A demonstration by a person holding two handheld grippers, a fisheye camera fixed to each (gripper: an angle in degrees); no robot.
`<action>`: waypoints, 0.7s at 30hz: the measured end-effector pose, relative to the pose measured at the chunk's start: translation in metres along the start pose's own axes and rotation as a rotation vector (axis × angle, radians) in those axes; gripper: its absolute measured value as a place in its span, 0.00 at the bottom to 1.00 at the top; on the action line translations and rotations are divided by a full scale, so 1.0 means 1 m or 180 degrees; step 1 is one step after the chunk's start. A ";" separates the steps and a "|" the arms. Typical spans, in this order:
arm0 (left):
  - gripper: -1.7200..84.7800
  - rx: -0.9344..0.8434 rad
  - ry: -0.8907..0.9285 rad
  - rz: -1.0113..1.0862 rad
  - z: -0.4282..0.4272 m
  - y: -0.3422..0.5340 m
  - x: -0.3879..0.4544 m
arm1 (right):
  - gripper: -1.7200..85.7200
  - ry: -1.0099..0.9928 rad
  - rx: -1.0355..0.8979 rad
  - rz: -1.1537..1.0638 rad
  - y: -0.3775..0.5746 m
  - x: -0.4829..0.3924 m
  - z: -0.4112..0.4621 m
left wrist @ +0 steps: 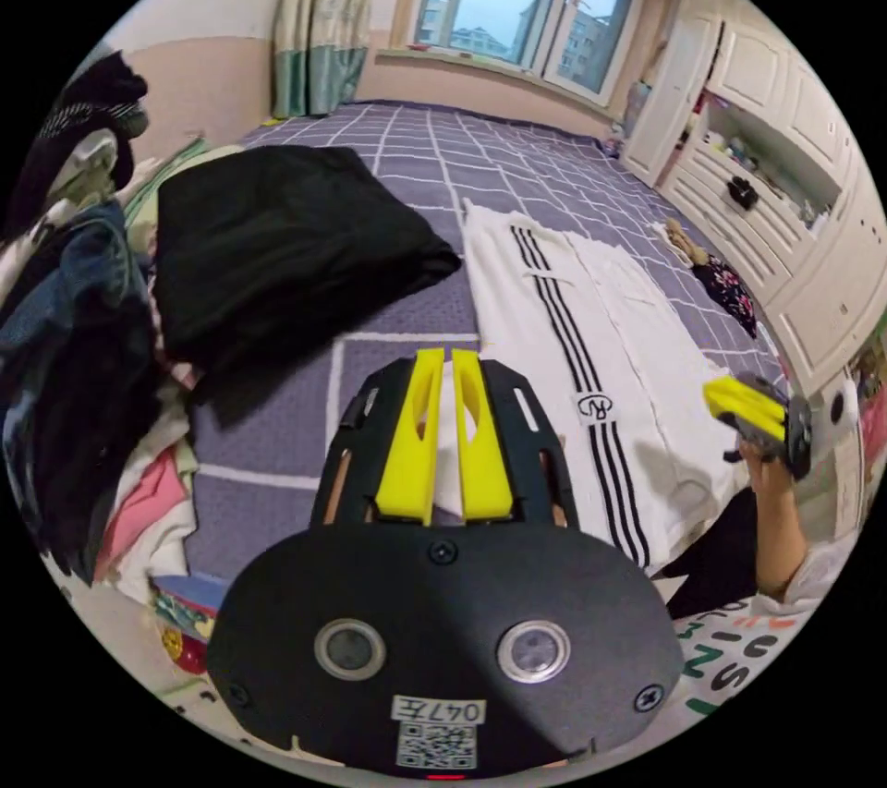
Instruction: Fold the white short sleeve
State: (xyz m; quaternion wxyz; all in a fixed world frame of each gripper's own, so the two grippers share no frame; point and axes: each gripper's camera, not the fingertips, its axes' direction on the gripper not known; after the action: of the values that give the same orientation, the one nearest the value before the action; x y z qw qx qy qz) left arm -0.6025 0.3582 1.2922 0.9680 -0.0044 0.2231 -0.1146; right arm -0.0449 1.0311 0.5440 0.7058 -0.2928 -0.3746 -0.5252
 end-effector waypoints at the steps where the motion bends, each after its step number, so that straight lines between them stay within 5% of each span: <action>1: 0.03 -0.0085 -0.0110 -0.0125 -0.007 0.006 -0.012 | 0.02 0.0033 -0.0174 -0.0017 0.021 -0.027 -0.010; 11: 0.08 -0.0185 -0.1083 -0.0601 -0.039 0.060 -0.054 | 0.02 -0.0051 -0.0498 0.0032 0.087 -0.103 -0.060; 17: 0.15 -0.0347 0.0096 -0.1184 -0.035 0.080 -0.081 | 0.03 -0.0289 -0.0255 -0.0240 0.068 -0.125 -0.058; 21: 0.16 -0.0402 -0.0019 -0.1354 -0.024 0.083 -0.077 | 0.03 -0.0497 -0.0098 -0.0533 0.012 -0.108 -0.030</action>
State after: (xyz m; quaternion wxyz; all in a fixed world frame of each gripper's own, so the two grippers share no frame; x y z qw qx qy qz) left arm -0.6620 0.4577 1.2985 0.9205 -0.1123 0.2211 -0.3020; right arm -0.0450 1.0669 0.4369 0.6235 -0.3113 -0.4434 -0.5636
